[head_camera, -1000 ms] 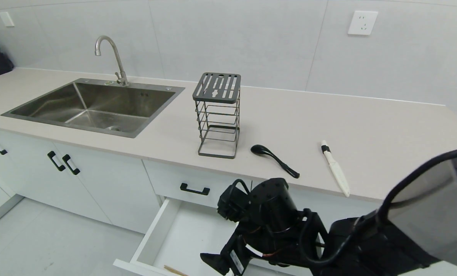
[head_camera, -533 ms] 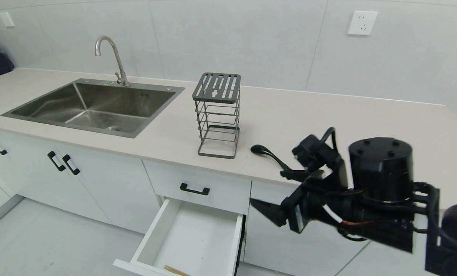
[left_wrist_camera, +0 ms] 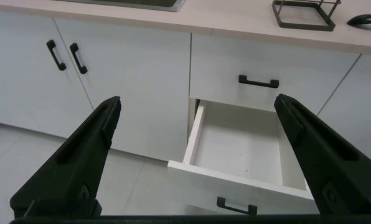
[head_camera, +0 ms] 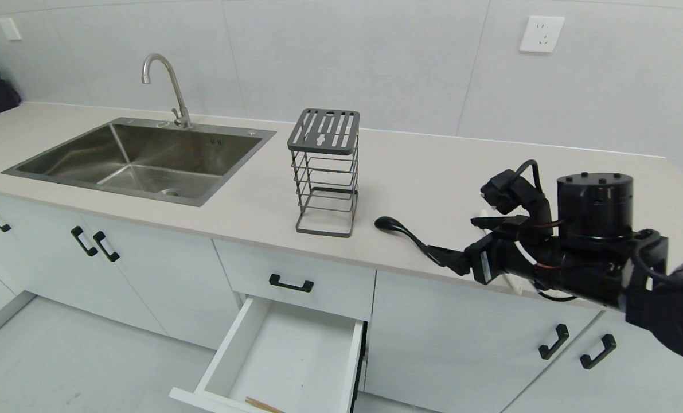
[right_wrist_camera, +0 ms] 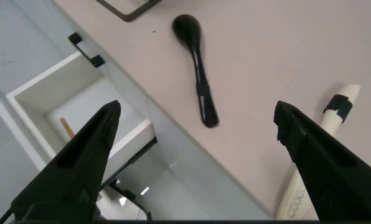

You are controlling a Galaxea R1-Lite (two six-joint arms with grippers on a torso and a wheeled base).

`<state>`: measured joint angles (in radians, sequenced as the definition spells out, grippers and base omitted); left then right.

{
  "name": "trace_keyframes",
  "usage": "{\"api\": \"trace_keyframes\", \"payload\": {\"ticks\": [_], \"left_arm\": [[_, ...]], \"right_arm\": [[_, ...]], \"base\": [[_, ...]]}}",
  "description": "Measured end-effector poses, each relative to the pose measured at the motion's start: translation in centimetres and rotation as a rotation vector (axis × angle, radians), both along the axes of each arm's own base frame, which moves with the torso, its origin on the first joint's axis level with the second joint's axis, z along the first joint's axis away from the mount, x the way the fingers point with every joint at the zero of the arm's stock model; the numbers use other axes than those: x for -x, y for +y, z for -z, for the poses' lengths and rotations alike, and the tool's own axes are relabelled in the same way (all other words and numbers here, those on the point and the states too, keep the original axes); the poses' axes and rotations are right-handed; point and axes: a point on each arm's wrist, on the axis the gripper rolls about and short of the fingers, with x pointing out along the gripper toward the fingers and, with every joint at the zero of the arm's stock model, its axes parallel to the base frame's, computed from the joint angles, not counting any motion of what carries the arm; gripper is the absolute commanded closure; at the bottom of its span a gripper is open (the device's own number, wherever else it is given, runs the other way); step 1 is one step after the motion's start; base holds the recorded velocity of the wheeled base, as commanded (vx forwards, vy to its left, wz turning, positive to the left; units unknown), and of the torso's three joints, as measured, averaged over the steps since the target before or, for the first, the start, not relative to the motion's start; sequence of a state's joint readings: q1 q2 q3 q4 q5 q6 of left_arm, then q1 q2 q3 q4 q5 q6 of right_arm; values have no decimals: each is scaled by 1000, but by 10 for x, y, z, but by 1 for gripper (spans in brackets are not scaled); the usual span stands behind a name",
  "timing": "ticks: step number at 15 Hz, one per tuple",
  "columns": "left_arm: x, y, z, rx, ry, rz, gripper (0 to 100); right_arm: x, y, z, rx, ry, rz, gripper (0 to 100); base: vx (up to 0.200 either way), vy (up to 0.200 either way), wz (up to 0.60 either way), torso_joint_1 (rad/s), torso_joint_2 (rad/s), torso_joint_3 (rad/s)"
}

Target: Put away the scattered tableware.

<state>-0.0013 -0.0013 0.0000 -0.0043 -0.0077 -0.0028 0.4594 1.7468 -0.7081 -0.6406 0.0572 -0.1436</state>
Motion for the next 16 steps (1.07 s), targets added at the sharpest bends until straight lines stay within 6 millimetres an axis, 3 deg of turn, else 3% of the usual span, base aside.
{"api": "trace_keyframes", "payload": {"ticks": [6,10,16], "left_arm": [[0,0,0,0,0,0,0],[0,0,0,0,0,0,0],[0,0,0,0,0,0,0]], "right_arm": [[-64,29,34,32,26,39,0],[-80,38,54,48,55,45,0],[-96,47,66,48,51,45,0]], "base": [[0,0,0,0,0,0],[0,0,0,0,0,0],[0,0,0,0,0,0]]}}
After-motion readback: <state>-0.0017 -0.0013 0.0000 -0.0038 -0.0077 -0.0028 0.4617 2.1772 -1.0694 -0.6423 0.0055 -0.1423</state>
